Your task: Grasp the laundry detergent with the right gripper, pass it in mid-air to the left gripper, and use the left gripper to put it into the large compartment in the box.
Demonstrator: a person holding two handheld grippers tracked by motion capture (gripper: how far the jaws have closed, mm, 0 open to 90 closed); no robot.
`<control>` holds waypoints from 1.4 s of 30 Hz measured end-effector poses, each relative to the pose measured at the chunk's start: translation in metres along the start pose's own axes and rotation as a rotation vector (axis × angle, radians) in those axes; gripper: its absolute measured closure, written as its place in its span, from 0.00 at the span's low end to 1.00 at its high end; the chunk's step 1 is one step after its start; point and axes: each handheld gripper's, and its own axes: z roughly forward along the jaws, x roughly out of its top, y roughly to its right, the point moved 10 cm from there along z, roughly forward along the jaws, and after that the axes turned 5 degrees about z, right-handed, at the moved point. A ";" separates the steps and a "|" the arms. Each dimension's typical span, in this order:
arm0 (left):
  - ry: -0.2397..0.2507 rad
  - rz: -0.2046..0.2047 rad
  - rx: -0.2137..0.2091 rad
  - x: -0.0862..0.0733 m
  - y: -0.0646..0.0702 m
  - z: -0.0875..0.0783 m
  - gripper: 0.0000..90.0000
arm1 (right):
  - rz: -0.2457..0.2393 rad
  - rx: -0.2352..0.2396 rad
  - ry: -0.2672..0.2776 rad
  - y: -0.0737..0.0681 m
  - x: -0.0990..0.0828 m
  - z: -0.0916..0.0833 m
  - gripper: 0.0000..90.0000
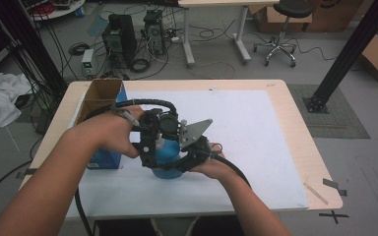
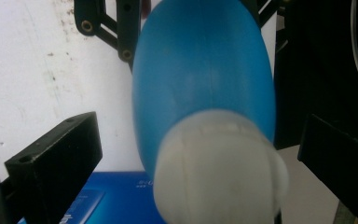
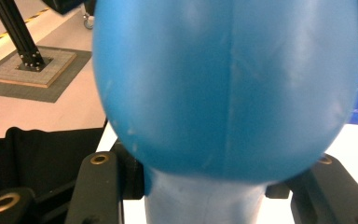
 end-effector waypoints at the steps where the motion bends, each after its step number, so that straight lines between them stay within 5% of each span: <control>1: 0.005 -0.004 0.001 0.000 0.000 0.002 0.00 | 0.003 0.002 0.000 0.000 0.000 0.001 0.52; 19: 0.005 -0.026 0.035 -0.007 0.000 0.009 0.02 | 0.015 0.016 0.018 -0.001 0.007 0.011 0.52; 34: -0.010 0.000 0.044 -0.009 -0.001 0.007 0.16 | -0.019 -0.001 0.014 0.003 0.008 0.014 0.52; 42: -0.009 0.004 0.054 -0.009 0.000 0.007 0.19 | 0.005 0.014 0.025 -0.001 0.011 0.014 0.52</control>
